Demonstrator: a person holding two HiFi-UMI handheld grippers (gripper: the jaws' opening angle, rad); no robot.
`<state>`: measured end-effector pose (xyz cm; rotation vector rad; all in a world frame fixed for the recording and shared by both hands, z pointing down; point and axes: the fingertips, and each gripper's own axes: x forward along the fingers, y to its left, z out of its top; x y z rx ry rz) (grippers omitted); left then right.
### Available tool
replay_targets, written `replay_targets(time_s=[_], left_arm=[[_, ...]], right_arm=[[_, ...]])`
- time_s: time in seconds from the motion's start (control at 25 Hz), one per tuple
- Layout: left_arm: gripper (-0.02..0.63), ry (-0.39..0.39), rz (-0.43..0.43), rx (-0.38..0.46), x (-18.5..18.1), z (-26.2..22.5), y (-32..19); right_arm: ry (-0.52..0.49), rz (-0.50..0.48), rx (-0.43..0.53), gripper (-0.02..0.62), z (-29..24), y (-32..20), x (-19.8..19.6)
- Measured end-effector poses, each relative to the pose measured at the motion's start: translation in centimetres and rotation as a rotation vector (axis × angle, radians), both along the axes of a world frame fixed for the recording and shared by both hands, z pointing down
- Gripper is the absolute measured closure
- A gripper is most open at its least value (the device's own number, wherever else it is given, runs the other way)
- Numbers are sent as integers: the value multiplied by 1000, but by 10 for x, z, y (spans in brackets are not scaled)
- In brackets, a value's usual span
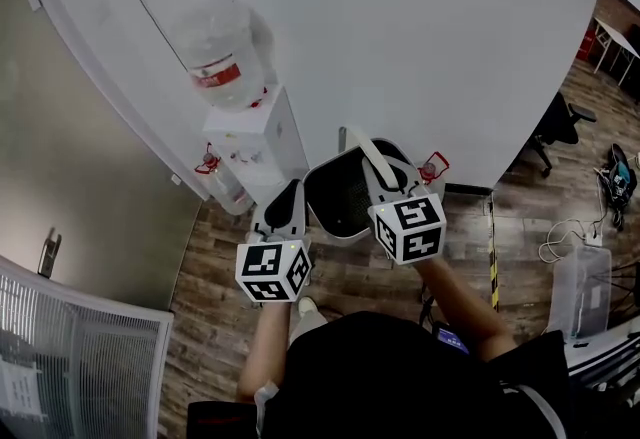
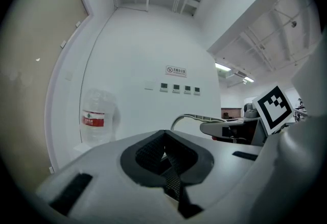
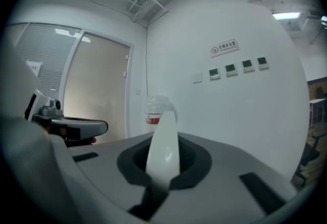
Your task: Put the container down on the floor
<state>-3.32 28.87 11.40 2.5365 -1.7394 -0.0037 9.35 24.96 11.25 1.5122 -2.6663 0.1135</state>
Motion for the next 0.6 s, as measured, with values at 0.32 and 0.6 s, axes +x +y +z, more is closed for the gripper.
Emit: replay_targets(time_s=[0.32, 0.6], left_arm=[[592, 16, -25, -11, -7, 7, -4], [592, 29, -31, -20, -20, 13, -18]], right_arm=[[6, -8, -14, 566, 5, -7, -3], [8, -7, -30, 566, 12, -22, -15]])
